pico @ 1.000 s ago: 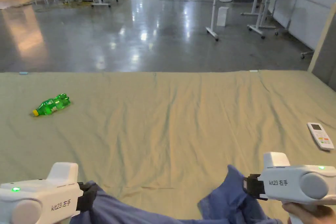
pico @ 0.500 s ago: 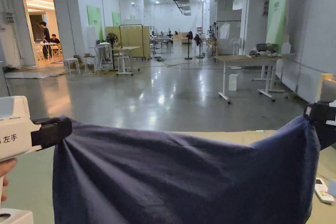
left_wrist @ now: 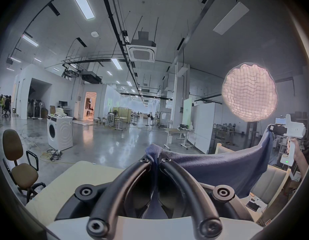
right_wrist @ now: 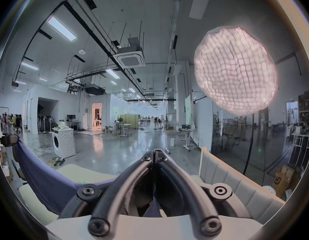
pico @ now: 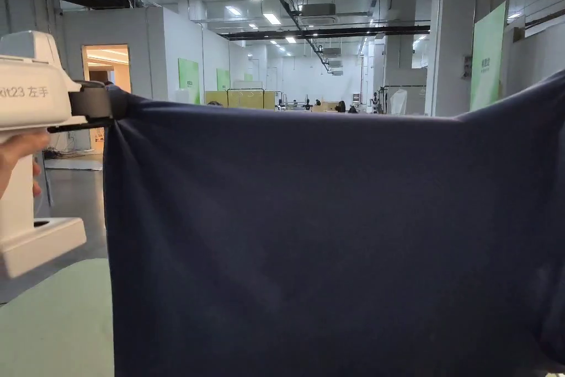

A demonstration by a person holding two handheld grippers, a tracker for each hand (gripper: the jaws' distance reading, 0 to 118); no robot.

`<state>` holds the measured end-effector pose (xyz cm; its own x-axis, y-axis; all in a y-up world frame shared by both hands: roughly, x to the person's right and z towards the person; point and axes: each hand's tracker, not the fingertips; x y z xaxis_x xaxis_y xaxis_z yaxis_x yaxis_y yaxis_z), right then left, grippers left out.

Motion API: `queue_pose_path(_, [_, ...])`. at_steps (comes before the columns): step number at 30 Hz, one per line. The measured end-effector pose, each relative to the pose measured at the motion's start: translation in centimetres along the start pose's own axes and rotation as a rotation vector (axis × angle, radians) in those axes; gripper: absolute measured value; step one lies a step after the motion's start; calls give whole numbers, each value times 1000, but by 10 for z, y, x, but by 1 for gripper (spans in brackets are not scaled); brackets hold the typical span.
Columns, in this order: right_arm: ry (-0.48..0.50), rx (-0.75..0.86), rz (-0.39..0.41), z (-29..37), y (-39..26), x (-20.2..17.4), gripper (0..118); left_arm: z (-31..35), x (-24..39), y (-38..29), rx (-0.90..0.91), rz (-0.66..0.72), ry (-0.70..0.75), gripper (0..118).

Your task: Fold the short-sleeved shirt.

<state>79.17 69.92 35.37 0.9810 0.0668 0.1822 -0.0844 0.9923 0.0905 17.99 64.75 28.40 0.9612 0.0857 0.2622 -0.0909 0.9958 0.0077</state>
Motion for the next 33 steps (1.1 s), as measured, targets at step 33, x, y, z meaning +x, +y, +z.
queue_pose_path(33, [-78, 1, 65, -40, -25, -9, 2, -69, 8, -40, -57, 4, 0, 7])
